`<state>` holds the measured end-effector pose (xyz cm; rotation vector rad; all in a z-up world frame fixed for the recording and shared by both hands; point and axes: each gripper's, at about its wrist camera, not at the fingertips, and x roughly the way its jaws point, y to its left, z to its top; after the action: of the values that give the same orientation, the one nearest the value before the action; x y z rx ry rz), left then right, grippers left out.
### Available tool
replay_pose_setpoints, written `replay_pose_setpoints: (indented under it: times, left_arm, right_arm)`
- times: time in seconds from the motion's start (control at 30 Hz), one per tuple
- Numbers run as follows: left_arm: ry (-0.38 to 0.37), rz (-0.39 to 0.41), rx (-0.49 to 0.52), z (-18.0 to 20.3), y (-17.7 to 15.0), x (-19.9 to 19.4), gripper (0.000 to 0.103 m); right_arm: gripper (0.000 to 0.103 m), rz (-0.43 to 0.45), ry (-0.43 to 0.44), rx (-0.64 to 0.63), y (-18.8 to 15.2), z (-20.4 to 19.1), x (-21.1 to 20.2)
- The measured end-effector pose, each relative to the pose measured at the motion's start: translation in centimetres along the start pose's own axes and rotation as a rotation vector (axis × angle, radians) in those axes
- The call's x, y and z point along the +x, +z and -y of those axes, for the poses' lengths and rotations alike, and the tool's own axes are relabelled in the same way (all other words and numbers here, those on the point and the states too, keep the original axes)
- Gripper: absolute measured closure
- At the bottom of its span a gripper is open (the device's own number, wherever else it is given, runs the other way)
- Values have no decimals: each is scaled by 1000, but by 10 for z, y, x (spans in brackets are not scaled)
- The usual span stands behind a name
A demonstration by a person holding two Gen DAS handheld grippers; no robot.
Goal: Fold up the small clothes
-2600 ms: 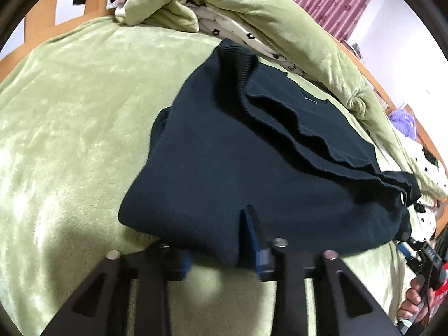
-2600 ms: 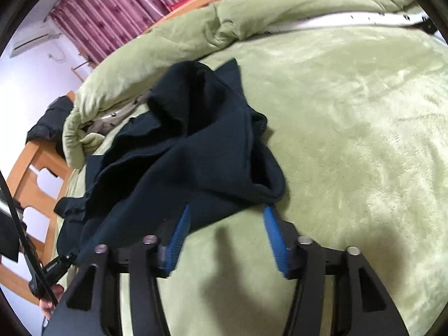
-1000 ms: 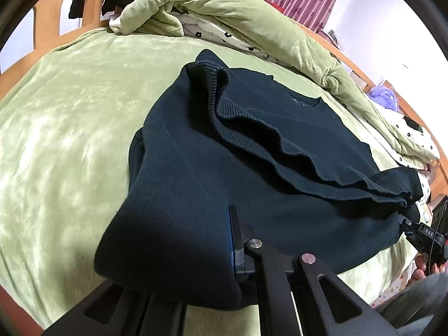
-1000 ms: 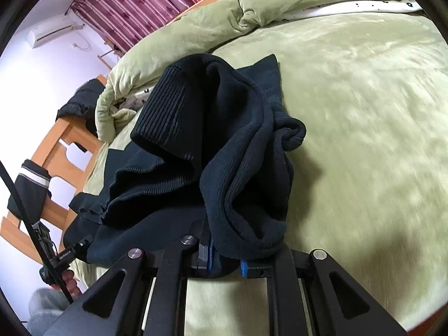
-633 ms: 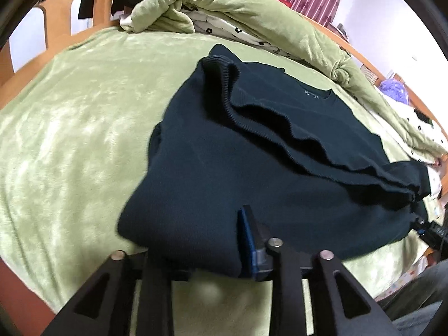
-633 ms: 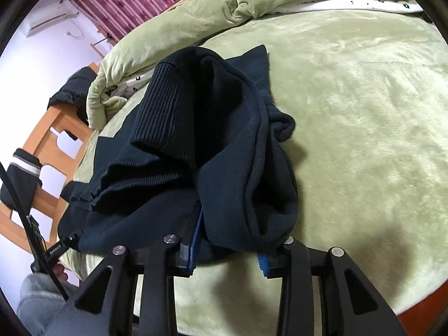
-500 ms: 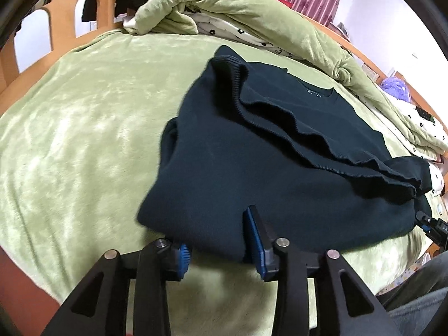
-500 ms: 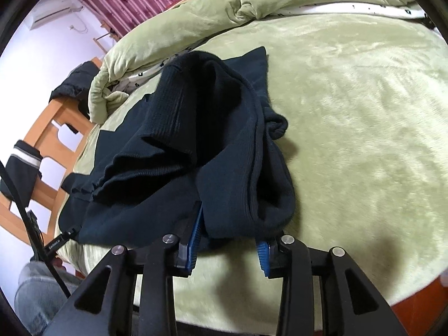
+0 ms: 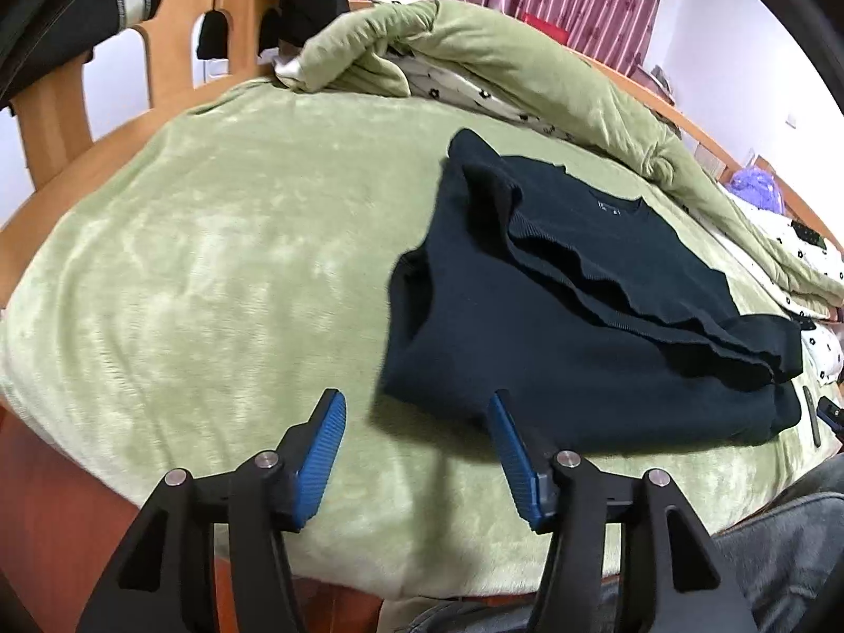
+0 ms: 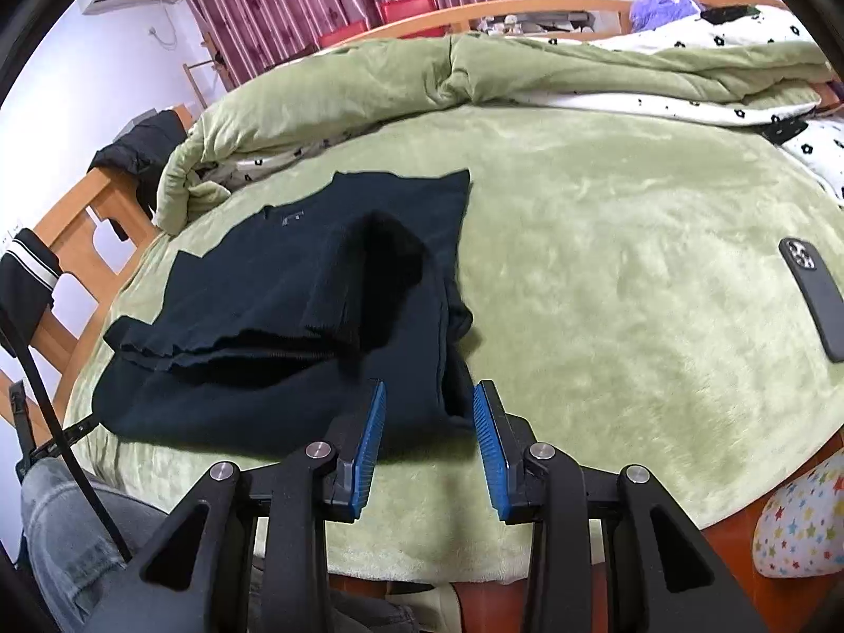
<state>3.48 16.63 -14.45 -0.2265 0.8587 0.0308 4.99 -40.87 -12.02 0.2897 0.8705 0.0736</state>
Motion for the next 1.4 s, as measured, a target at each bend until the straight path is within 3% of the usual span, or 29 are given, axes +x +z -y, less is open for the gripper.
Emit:
replay_pose_setpoints:
  times: [0.17,0.37,0.6,0.8,0.83,0.87,0.93,0.97,1.2,1.4]
  left_arm:
    - [-53,5,-19,0,12,-3,47]
    - [-152,22,-50,25,48,14,47]
    - [-189,0,-41,49,79,48,47]
    - [-185,-36,-98,46,94,78,49]
    - [-178,-33,-113,46,97,81,50]
    - [-170,-25,-130,45,100,83,54]
    - [-160,-28,-154,44,106,90,85]
    - [-164,-38,-160,43,109,93,93]
    - [-204,44,-177,46,142,88,97]
    - [-213,97,-165,61,178,100,97]
  right_arm:
    - [52,13,28,-12,12,-11,6]
    - [51,-20,88,20,31,-26,39]
    - [51,-64,96,58,47,-35,74]
    - [51,-94,128,64,58,-41,95]
    - [54,-102,131,58,60,-44,99]
    - [65,-109,140,54,61,-48,102]
    - [80,-116,135,47,68,-55,109]
    - [86,-107,142,44,72,-56,110]
    - [89,-11,313,146,117,-57,106]
    - [89,-1,344,236,154,-49,128]
